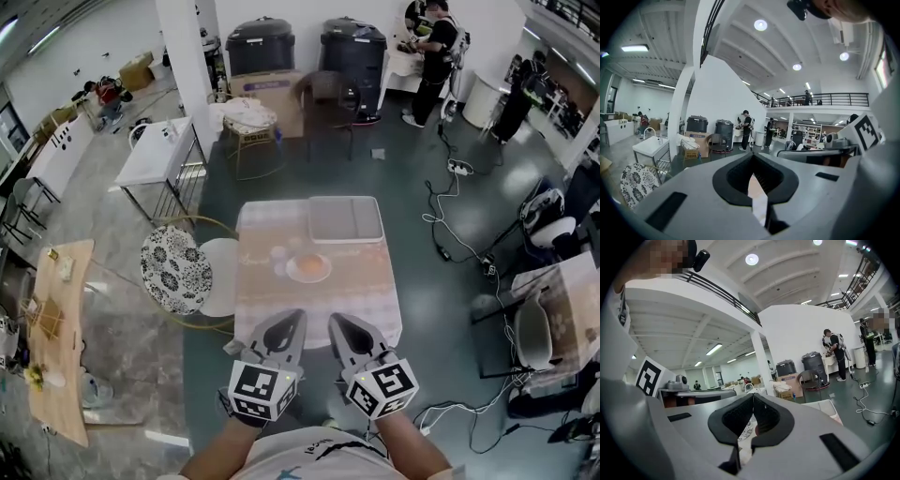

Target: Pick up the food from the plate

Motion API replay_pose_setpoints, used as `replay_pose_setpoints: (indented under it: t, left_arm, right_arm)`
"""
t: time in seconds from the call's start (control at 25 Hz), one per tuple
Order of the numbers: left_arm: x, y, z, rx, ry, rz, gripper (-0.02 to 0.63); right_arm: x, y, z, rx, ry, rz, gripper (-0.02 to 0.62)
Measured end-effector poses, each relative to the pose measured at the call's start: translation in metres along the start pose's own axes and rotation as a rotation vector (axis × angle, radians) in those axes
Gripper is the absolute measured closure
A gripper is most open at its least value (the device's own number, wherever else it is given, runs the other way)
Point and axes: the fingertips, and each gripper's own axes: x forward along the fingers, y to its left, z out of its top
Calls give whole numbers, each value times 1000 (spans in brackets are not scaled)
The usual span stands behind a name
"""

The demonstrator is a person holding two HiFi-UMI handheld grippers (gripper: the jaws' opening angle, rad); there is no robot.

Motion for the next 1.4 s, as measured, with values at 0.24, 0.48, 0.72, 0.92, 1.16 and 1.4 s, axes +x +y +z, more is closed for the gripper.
replay_pose_setpoints:
  t: [0.24, 0.48, 0.72, 0.92, 1.16, 1.4]
  left_arm:
    - [29, 45, 1, -8, 19, -41, 600]
    - [53, 69, -2, -6, 27, -77, 600]
    - [76, 82, -18, -21, 46, -87, 600]
    - [102, 99, -28, -27, 62, -70, 600]
    - [147, 120, -46, -39, 90, -35, 600]
    - [188, 144, -60, -54, 111, 10, 600]
  right_arm:
    - [49, -10, -1, 2, 9, -43, 581]
    - [76, -17, -9, -21, 39, -57, 581]
    - [94, -37, -25, -56, 81, -63, 580]
    - [121, -60, -41, -45, 110, -37, 580]
    - [161, -95, -59, -74, 177, 25, 580]
    - [197, -132, -94, -134, 276, 109, 572]
